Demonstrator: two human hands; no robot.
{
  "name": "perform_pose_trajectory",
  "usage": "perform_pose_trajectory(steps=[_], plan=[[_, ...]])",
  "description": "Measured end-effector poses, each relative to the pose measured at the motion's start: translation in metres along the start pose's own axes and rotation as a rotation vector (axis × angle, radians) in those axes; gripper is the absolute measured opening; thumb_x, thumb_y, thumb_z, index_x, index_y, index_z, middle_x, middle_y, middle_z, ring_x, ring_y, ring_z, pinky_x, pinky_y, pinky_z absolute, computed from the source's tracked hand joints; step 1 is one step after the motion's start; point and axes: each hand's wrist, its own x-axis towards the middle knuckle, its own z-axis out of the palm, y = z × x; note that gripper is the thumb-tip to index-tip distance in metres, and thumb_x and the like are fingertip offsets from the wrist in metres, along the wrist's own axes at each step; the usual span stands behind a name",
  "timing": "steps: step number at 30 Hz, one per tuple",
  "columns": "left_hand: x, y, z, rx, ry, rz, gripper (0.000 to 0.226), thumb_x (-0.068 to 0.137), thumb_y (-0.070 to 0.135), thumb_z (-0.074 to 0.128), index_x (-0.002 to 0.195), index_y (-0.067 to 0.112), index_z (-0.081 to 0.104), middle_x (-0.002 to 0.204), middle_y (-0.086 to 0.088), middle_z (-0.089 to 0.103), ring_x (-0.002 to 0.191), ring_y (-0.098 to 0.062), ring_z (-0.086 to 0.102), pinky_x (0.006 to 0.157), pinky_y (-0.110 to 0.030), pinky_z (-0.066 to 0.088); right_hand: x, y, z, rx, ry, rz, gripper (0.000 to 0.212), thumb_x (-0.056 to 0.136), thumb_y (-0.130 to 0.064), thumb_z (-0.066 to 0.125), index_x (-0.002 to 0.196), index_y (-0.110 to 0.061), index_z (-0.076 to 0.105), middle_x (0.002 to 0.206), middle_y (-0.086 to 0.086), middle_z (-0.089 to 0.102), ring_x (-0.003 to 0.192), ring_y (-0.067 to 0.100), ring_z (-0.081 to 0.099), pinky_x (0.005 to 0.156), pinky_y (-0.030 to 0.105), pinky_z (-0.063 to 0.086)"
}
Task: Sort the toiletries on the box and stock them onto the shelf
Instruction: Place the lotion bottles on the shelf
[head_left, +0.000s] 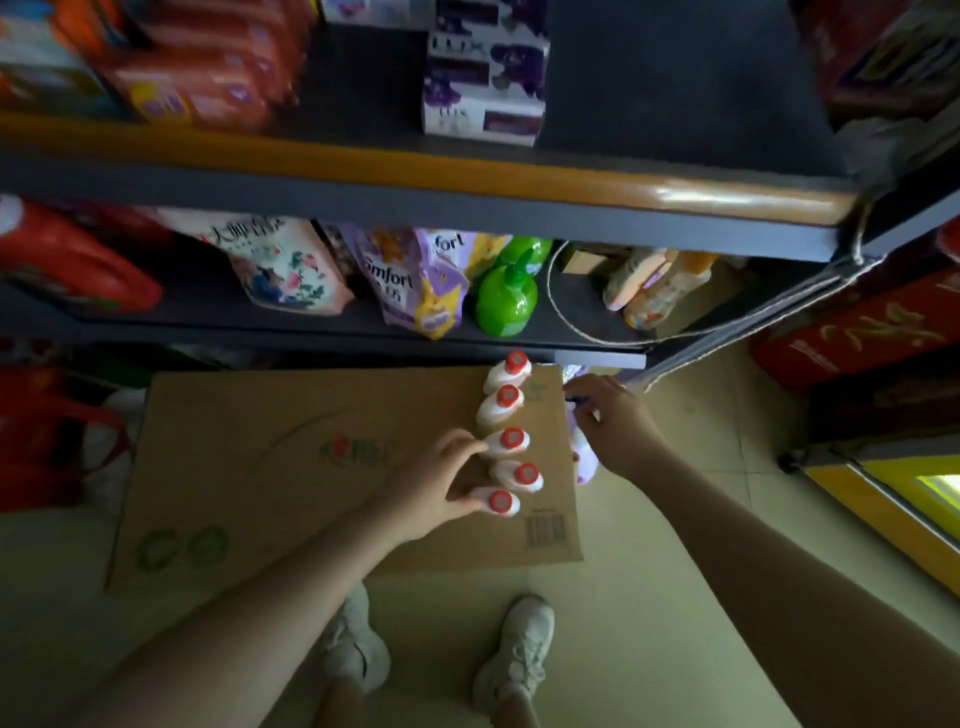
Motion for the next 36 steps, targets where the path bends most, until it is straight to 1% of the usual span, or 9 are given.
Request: perform_pose_trajectory(steps=[6,11,14,18,21,24,28,32,36], plan=[[-0.004,-0.004,0.074,-0.082,0.033,-0.134,0.054,0.072,0.037,0.076,0.116,0.014,0.054,0.123,0.001,0.051,0.104,-0.017,0.057,0.081,-0.031,0.049,0.028,0.018,0.023,-0.053,-0.061,-0.149,0.044,0.093,-0.002,0.045,0.136,-0.009,0.042,0.140,0.013,0.040,0.120,0.031,0.048,0.095,0.030,0.035],[-0.001,0.006,0.079,-0.296,0.212,-0.240,0.051,0.073,0.067,0.039,0.110,0.034,0.049,0.098,0.029,0.051,0.087,0.014,0.052,0.068,-0.007,0.039,0.074,0.028,0.044,-0.021,-0.085,-0.223,0.049,0.092,-0.002,0.046,0.139,-0.012,0.040,0.141,0.013,0.044,0.126,0.031,0.043,0.101,0.033,0.031],[0.009,0.000,0.068,-0.428,0.334,-0.269,0.040,0.081,0.062,0.036,0.109,0.037,0.050,0.095,0.024,0.056,0.088,0.010,0.056,0.073,-0.011,0.045,0.097,0.034,0.061,0.017,-0.152,-0.254,0.052,0.090,-0.006,0.053,0.140,-0.014,0.041,0.139,0.011,0.048,0.129,0.028,0.043,0.104,0.033,0.031],[0.037,-0.014,0.058,-0.247,0.495,-0.316,0.026,0.094,0.030,0.048,0.117,0.021,0.057,0.098,0.014,0.058,0.089,-0.005,0.059,0.072,-0.011,0.043,0.114,0.039,0.072,0.141,-0.152,-0.233,0.049,0.086,-0.016,0.063,0.133,-0.021,0.048,0.123,0.007,0.061,0.115,0.025,0.054,0.092,0.031,0.039],[0.066,-0.024,0.052,-0.225,0.399,-0.366,0.040,0.087,0.026,0.062,0.125,0.022,0.051,0.116,0.008,0.055,0.102,-0.009,0.055,0.081,-0.018,0.043,0.119,0.046,0.074,0.220,-0.132,-0.238,0.047,0.083,-0.021,0.068,0.128,-0.023,0.053,0.109,-0.001,0.064,0.100,0.016,0.056,0.075,0.020,0.034],[0.088,-0.028,0.049,-0.244,0.278,-0.395,0.049,0.084,0.027,0.066,0.130,0.022,0.049,0.126,0.003,0.054,0.111,-0.012,0.052,0.092,-0.028,0.040,0.113,0.054,0.070,0.340,-0.048,-0.181,0.038,0.086,-0.022,0.065,0.122,-0.016,0.055,0.102,-0.001,0.063,0.093,0.017,0.058,0.070,0.020,0.039],[0.104,-0.021,0.047,-0.242,0.205,-0.400,0.038,0.082,0.024,0.068,0.118,0.021,0.057,0.105,0.007,0.058,0.095,-0.009,0.050,0.081,-0.022,0.034,0.087,0.064,0.048,0.630,0.020,-0.037,0.028,0.091,-0.020,0.059,0.117,-0.017,0.049,0.107,0.003,0.063,0.097,0.020,0.060,0.084,0.032,0.049],[0.111,-0.017,0.041,-0.294,0.093,-0.462,0.019,0.083,0.025,0.065,0.102,0.019,0.064,0.096,0.003,0.065,0.093,-0.016,0.058,0.081,-0.028,0.041,0.053,0.058,0.013,0.749,0.009,0.024,0.020,0.091,-0.013,0.057,0.110,-0.014,0.049,0.093,0.001,0.064,0.078,0.013,0.064,0.065,0.026,0.054],[0.100,-0.010,0.020,-0.300,0.071,-0.384,0.013,0.086,0.025,0.063,0.097,0.021,0.064,0.094,0.006,0.065,0.092,-0.013,0.060,0.077,-0.025,0.039,0.014,0.039,-0.021,0.736,0.038,0.059,0.018,0.091,-0.017,0.056,0.108,-0.012,0.052,0.091,0.004,0.066,0.081,0.023,0.065,0.070,0.038,0.055]])
